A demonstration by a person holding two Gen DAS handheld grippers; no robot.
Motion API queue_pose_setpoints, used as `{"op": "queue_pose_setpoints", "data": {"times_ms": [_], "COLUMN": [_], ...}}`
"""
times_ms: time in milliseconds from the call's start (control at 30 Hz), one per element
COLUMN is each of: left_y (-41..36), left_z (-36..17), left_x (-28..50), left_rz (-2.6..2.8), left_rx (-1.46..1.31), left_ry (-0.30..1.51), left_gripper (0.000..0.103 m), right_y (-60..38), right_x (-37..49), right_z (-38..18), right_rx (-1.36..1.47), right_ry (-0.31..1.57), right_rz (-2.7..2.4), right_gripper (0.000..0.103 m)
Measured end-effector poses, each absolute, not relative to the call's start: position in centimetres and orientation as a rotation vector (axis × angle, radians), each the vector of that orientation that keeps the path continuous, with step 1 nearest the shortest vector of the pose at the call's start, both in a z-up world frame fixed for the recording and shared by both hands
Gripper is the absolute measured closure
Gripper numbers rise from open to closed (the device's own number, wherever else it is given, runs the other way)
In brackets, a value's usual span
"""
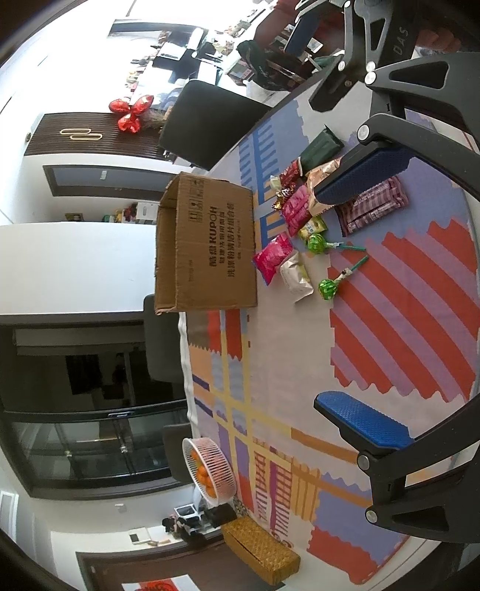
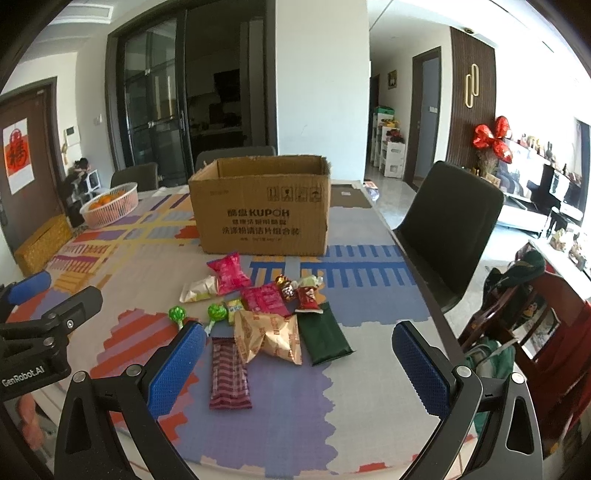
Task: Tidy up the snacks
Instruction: 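Grasp the gold Fortune Biscuits bag with the right gripper while the left grasps a green lollipop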
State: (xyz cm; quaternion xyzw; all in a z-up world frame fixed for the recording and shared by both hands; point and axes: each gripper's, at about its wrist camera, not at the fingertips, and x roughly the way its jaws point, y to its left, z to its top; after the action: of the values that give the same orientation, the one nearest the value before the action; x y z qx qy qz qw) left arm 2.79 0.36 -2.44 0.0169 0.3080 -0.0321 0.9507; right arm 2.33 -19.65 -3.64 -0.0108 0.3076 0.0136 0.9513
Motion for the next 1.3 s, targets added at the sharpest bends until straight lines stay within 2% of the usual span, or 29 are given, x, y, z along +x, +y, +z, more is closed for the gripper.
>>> {"op": "queue_pose_setpoints", "data": {"times_ms": [400, 833, 1100, 1300], "left_y": [0.5, 0.2, -0.5, -0.8], "left_z": [-6.2, -10.4, -12.2, -13.2], "left_x": [7.6, 11.7, 14.0, 15.0], "left_rz": [-0.104, -0.150, -0.172, -0.180], "left_rx": [0.065, 0.013, 0.000, -0.009], "left_ry": [0.746, 0.884, 0.939, 0.967], "left_gripper": [0.024, 0.041, 0.050, 0.064], "right_y": [-18.7, -17.8, -17.5, -17.4], "right_x": [7.6, 12.0, 13.6, 14.4], "right_z": [-8.1, -12.1, -13.9, -14.4], "right_rx": [-0.035, 0.015, 0.031, 0.049], "right_ry": [0.743, 0.883, 0.944, 0.969], "right_rz": [0.079, 0.164, 0.180, 0.192], "right_gripper": [0.002, 0.019, 0.025, 0.029]}}
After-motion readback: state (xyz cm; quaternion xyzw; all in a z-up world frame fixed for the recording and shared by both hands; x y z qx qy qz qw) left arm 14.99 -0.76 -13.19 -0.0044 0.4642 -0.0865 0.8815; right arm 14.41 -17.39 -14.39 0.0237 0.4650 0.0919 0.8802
